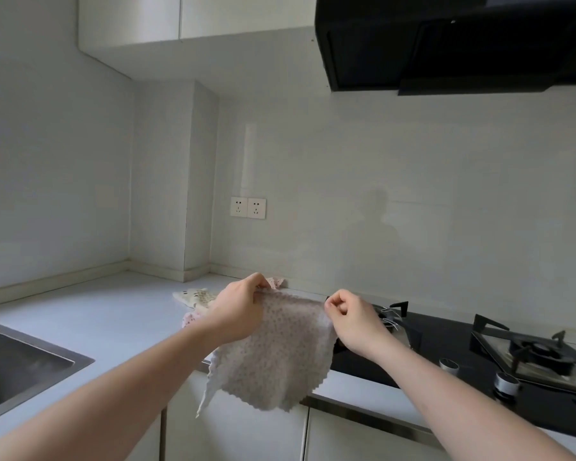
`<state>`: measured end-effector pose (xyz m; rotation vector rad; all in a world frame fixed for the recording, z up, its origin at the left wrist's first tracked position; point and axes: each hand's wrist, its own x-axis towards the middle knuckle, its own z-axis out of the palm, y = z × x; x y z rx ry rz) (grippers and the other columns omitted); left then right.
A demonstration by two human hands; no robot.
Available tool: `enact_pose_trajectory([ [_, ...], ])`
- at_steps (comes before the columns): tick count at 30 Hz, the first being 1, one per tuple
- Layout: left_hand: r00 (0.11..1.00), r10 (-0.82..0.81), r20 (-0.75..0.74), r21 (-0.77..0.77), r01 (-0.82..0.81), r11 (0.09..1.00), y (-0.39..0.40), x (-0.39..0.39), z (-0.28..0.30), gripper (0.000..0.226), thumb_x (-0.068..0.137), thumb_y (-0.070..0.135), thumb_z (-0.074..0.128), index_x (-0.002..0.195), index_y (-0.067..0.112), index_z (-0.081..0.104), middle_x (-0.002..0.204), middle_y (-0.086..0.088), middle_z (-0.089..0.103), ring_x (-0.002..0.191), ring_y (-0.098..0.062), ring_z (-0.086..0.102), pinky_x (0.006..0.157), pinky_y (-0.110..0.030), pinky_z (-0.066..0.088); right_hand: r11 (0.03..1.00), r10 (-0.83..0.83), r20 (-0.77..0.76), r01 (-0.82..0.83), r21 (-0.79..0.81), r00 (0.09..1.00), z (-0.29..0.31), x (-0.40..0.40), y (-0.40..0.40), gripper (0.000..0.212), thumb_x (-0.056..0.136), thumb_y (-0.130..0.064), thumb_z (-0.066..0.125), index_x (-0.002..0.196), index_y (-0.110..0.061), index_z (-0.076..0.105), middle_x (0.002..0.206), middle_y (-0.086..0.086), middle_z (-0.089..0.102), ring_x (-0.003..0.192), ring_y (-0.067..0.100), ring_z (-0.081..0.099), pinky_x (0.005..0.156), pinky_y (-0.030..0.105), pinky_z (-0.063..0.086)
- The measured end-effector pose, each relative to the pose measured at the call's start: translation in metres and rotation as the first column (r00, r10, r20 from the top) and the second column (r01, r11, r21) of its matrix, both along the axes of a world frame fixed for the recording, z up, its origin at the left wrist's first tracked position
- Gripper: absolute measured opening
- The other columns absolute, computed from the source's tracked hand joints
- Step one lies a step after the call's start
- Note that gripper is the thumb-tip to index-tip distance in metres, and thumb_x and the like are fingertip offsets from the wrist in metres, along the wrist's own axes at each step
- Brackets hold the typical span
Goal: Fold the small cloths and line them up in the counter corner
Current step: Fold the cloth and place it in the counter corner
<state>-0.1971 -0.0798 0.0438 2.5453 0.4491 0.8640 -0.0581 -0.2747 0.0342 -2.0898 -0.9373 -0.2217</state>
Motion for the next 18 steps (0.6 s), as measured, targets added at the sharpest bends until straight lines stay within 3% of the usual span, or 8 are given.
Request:
enact_pose_trajectory([
  [2,1.000,0.020,-0.006,0.028,-0.020,0.999,0.004,-0.001,-0.003,0.032,0.092,0.007,0.042,0.111,0.024,0.060,0.107,-0.002,0.068,0.091,-0.025,0.054,0.069,-0.032,0.036,1.000,0.009,0.033,-0.008,-0.028,0.999,-0.003,0.001,-0.001,0.016,0.100,-0.036,0.060,0.086,-0.027,0.061,0.061,-0.007,0.064,0.051,0.005,0.047,0.059,0.030,0.041],
  [5,0.999,0.002,-0.033,0.022,-0.001,1.000,0.011,-0.005,-0.007,0.013,0.100,0.034,0.049,0.102,0.028,0.060,0.092,0.005,0.069,0.083,-0.024,0.059,0.064,-0.033,0.039,1.000,0.012,0.052,-0.012,-0.006,0.999,-0.004,0.006,-0.004,0.019,0.092,-0.045,0.071,0.083,-0.028,0.066,0.053,-0.008,0.059,0.049,0.004,0.048,0.060,0.030,0.043],
  [8,0.997,0.003,-0.082,0.035,0.000,0.999,0.018,-0.011,-0.009,0.023,0.091,0.058,0.061,0.094,0.034,0.060,0.081,0.013,0.064,0.077,-0.012,0.059,0.065,-0.031,0.043,0.998,0.060,0.000,-0.060,-0.012,0.998,-0.003,0.011,-0.010,0.030,0.080,-0.056,0.080,0.085,-0.029,0.071,0.056,-0.009,0.060,0.051,0.002,0.052,0.058,0.027,0.042],
  [10,0.993,-0.008,-0.116,0.042,0.013,0.999,0.022,-0.012,-0.012,0.017,0.092,0.051,0.064,0.091,0.034,0.061,0.082,0.013,0.064,0.075,-0.013,0.062,0.065,-0.030,0.046,0.984,0.116,-0.050,-0.121,-0.129,0.992,-0.002,0.013,-0.016,0.037,0.072,-0.061,0.085,0.089,-0.029,0.073,0.062,-0.009,0.062,0.057,0.003,0.055,0.060,0.025,0.044],
  [13,0.988,-0.039,-0.146,0.007,0.040,0.999,0.028,-0.008,-0.020,0.012,0.097,0.029,0.059,0.092,0.021,0.066,0.082,0.009,0.067,0.067,-0.017,0.068,0.067,-0.031,0.051,0.945,0.097,0.008,-0.089,-0.315,0.995,-0.007,0.021,-0.018,0.032,0.072,-0.055,0.087,0.087,-0.029,0.077,0.073,-0.011,0.067,0.067,0.004,0.059,0.065,0.023,0.045],
  [16,0.985,0.009,-0.172,0.063,0.002,0.998,0.036,0.000,-0.030,0.013,0.099,0.031,0.058,0.092,0.027,0.068,0.086,0.011,0.062,0.084,-0.018,0.058,0.077,-0.029,0.046,0.946,0.033,0.070,-0.009,-0.324,0.997,-0.014,0.031,-0.017,0.019,0.080,-0.046,0.081,0.081,-0.028,0.076,0.077,-0.008,0.068,0.074,0.009,0.060,0.065,0.024,0.044],
  [18,0.985,0.022,-0.171,0.048,-0.014,0.999,0.041,0.006,-0.035,0.016,0.097,0.034,0.060,0.081,0.036,0.062,0.085,0.013,0.063,0.083,-0.018,0.058,0.079,-0.030,0.049,0.946,-0.011,0.091,0.040,-0.320,0.996,-0.017,0.037,-0.016,0.017,0.084,-0.045,0.077,0.076,-0.030,0.072,0.073,-0.010,0.065,0.071,0.006,0.059,0.061,0.021,0.042],
])
